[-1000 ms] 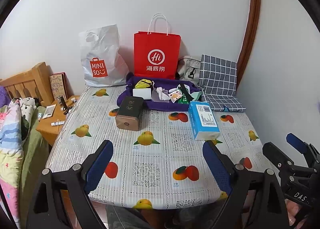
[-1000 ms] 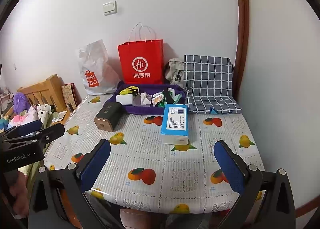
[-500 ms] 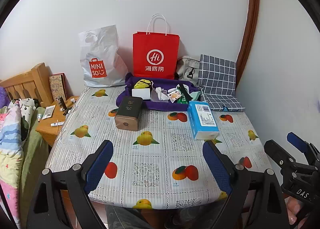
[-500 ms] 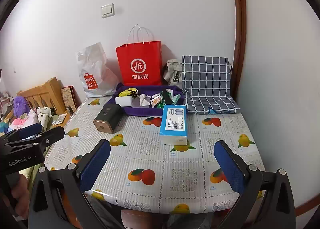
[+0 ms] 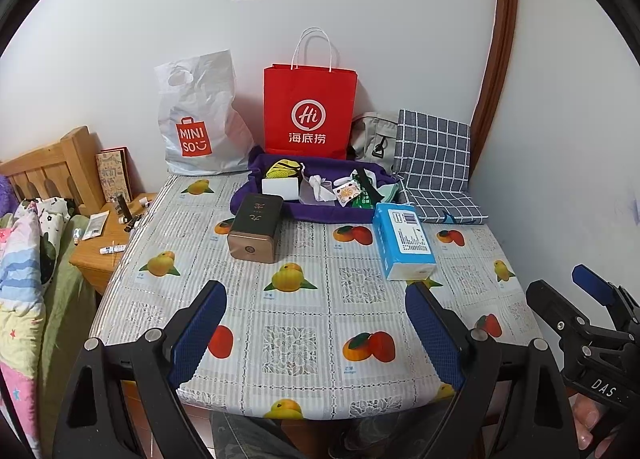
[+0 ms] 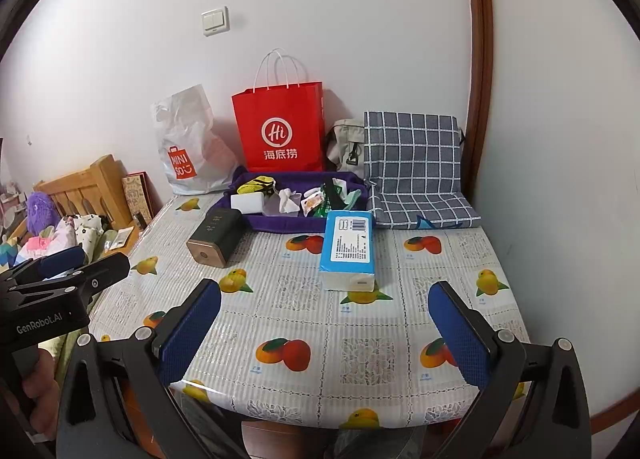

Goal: Organize soft objects

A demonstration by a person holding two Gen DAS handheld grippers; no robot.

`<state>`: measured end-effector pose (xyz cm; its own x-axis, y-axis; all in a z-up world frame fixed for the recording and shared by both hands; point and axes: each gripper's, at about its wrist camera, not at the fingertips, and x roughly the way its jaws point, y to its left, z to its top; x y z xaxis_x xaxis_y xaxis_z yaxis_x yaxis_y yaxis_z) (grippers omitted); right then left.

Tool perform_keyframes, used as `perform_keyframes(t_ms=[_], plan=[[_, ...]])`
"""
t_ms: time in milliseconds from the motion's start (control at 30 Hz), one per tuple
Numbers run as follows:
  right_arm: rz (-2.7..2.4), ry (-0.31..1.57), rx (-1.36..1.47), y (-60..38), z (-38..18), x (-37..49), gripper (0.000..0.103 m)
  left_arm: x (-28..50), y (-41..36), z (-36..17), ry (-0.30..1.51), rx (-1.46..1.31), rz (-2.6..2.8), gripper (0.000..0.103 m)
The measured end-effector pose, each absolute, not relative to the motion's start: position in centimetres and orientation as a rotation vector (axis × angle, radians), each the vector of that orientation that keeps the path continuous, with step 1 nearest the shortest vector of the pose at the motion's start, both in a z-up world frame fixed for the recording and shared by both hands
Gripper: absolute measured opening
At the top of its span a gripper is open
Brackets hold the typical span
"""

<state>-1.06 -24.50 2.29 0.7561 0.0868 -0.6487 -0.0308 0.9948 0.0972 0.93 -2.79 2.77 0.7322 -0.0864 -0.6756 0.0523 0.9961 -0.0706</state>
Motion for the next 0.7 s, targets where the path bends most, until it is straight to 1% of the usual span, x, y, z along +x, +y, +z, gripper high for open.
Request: perform_keyframes(t_ms=[700], plan=[[0.066,0.712,0.086,-24.51,2.26,-1.02,0.102,0.81,-3.16,3.02,0.736,-0.039,-0.082,0.091]])
